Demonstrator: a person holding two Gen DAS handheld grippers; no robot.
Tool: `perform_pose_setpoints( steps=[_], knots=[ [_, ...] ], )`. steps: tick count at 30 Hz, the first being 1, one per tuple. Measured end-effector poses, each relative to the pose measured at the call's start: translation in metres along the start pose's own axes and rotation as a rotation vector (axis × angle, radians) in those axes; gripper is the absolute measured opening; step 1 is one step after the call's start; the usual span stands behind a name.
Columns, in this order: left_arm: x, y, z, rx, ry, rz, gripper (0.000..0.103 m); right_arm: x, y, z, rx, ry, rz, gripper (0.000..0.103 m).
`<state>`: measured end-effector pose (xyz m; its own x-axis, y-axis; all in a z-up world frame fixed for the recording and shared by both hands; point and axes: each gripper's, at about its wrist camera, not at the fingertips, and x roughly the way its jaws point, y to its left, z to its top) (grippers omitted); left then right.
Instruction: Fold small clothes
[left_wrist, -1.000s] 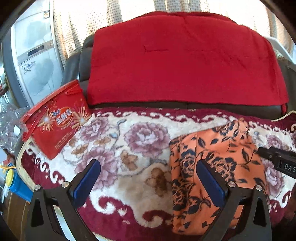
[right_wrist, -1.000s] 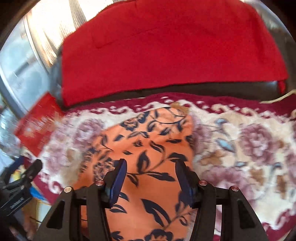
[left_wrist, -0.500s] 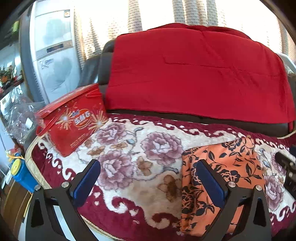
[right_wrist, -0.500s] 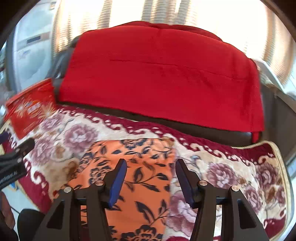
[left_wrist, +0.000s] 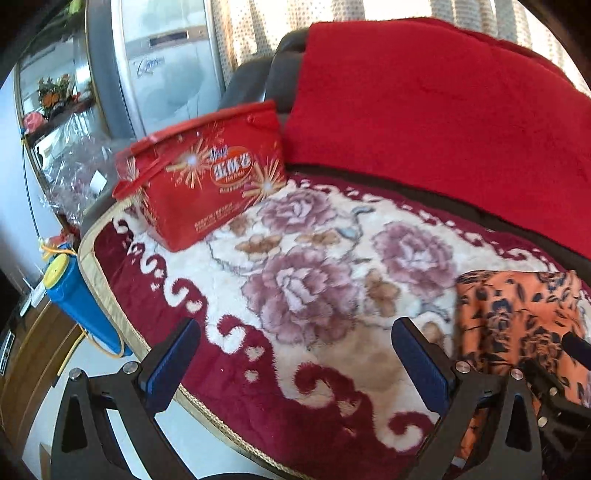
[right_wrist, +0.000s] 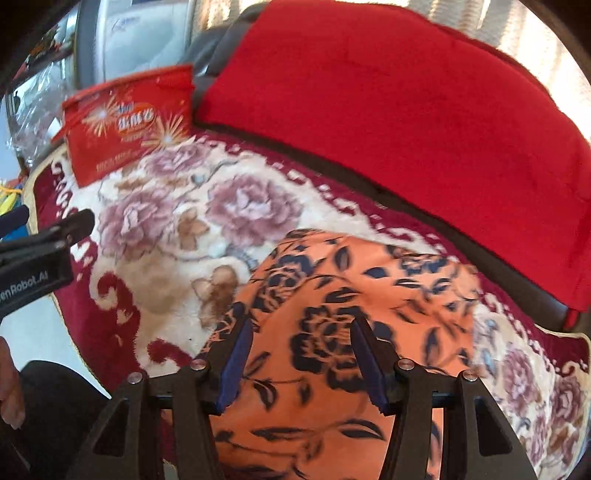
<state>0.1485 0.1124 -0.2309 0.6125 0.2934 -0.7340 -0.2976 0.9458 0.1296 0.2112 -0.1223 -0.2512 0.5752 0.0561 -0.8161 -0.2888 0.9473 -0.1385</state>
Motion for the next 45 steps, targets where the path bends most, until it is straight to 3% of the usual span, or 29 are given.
perform_pose_setpoints(
  steps=[10,25,39,41,45],
  knots=[
    [0.05,-0.019,-0.003,0.057,0.057,0.021,0.103,0.043,0.005,0.007,-0.016,0.04,0.017,0.059],
    [0.038,-0.011,0.004,0.044,0.007,0.03,0.103,0.036,0.006,0.009,-0.034,0.006,-0.019,0.059],
    [0.046,0.002,0.002,0.018,0.017,0.066,0.103,0.043,0.014,0.009,-0.068,-0.004,-0.046,0.059],
    [0.05,0.0,0.001,0.014,0.036,0.048,0.103,0.042,0.013,0.009,-0.064,-0.011,-0.034,0.059],
    [0.058,-0.021,0.002,0.081,0.106,-0.068,0.103,0.029,-0.03,0.003,0.097,-0.051,0.112,0.059]
  ],
)
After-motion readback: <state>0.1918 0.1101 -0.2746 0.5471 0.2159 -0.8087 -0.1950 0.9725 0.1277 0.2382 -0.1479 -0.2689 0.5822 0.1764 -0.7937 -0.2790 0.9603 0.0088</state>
